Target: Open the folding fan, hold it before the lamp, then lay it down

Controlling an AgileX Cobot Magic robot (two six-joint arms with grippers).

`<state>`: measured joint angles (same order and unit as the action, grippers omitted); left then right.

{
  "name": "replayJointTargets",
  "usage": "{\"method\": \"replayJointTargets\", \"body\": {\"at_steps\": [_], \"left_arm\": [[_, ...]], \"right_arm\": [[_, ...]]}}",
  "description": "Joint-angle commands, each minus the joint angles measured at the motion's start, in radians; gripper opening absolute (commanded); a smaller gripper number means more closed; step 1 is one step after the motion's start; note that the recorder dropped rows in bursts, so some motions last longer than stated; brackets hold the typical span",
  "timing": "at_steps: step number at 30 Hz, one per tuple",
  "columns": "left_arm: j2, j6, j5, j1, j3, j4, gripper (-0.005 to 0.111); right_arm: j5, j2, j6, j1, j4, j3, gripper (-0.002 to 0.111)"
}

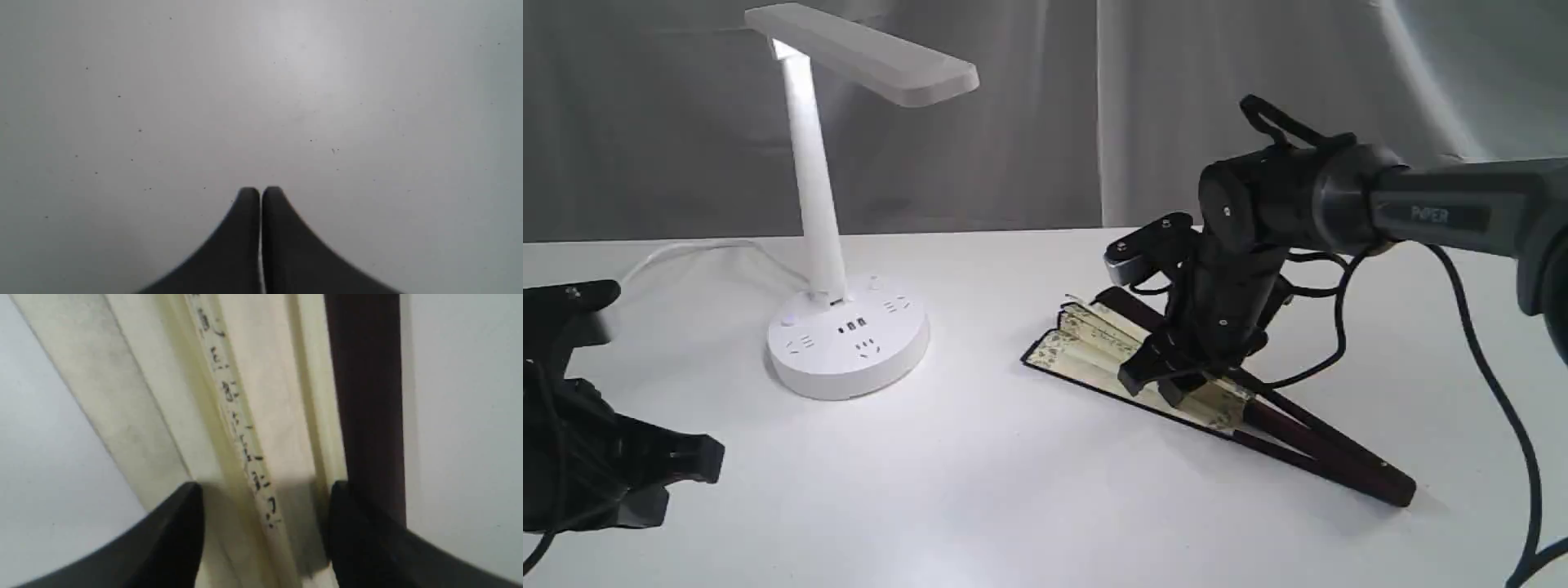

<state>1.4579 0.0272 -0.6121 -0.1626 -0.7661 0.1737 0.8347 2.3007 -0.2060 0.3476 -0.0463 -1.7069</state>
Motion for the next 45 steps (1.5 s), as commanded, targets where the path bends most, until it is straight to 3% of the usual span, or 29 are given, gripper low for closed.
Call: {"method": "replayJointTargets", "body": {"at_steps": [1, 45], "left_arm": [[-0.002, -0.003, 0.007, -0.005, -0.004, 0.011, 0.000], [-0.002, -0.003, 0.003, -0.005, -0.004, 0.027, 0.000]], "right_arm": [[0.126, 0.027, 0.023, -0.013, 0.055, 0.024, 0.047], [0.105, -0.134, 0.063, -0.032, 0.165, 0.017, 0.047]]}}
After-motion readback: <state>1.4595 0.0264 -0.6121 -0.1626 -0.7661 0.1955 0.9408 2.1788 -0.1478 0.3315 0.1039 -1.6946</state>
